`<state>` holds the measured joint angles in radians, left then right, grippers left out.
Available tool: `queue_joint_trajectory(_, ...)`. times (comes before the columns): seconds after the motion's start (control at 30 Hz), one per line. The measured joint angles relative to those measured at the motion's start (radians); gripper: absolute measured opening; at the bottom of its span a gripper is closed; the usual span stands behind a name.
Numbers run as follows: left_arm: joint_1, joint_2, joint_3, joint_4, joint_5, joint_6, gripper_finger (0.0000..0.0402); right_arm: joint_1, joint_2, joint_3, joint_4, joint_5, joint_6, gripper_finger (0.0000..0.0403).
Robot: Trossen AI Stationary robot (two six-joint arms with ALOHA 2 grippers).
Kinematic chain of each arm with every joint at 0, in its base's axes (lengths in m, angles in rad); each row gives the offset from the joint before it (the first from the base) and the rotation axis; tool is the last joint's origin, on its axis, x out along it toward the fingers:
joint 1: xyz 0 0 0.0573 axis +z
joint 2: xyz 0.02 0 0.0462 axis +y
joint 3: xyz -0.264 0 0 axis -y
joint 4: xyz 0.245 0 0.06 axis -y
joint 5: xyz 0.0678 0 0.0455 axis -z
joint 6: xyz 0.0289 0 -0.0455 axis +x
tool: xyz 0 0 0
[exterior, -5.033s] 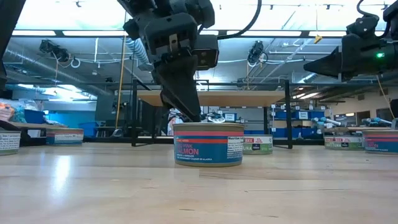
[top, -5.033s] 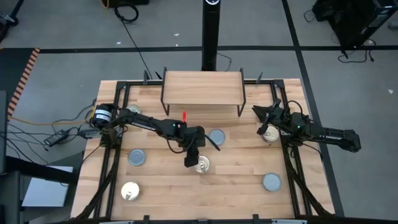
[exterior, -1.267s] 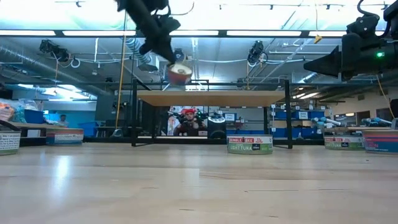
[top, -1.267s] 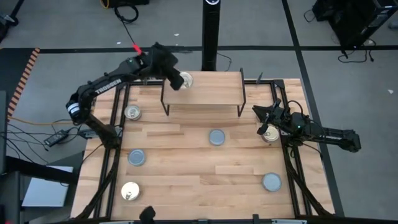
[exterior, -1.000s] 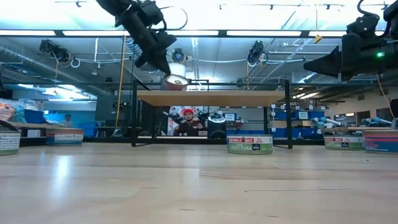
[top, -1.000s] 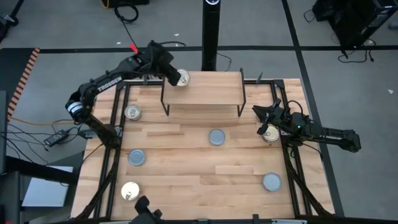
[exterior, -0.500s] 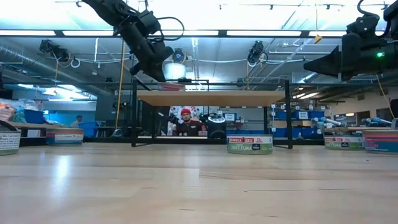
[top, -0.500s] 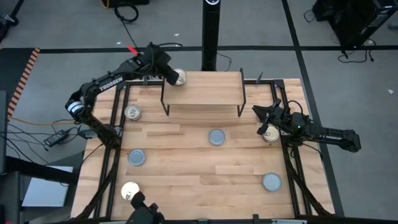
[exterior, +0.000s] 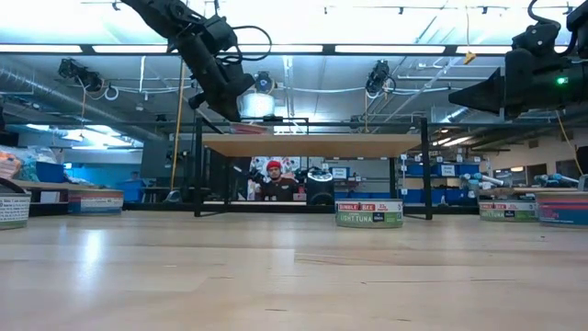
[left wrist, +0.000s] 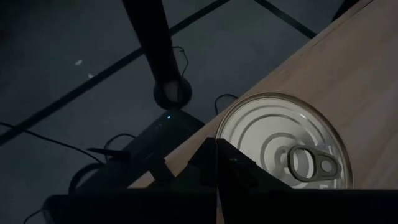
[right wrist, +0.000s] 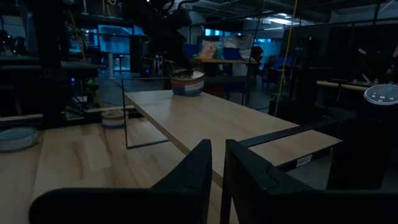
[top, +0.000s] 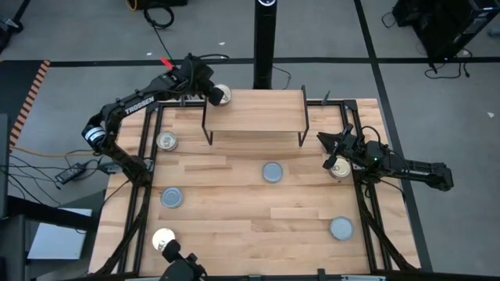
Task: Stack canned seafood by type on shelf
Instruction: Put the center blue tuna can on the shelf
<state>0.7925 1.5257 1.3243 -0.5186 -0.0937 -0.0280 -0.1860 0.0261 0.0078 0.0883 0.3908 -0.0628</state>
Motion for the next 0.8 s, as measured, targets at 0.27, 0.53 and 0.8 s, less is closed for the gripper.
queue_joint_trajectory(0.27, -0.006, 0.000, 0.000, 0.002, 0.000, 0.023, 0.0028, 0.000, 0.000, 0.000, 0.000, 0.000, 0.000, 0.0062)
queue_joint_trajectory(0.53, -0.014, 0.000, 0.000, 0.013, 0.000, 0.035, 0.0066, 0.000, 0.000, 0.000, 0.000, 0.000, 0.000, 0.0062)
queue_joint_trajectory(0.8, -0.083, -0.010, 0.000, 0.092, 0.038, 0.120, 0.0029, 0.000, 0.000, 0.000, 0.000, 0.000, 0.000, 0.0062)
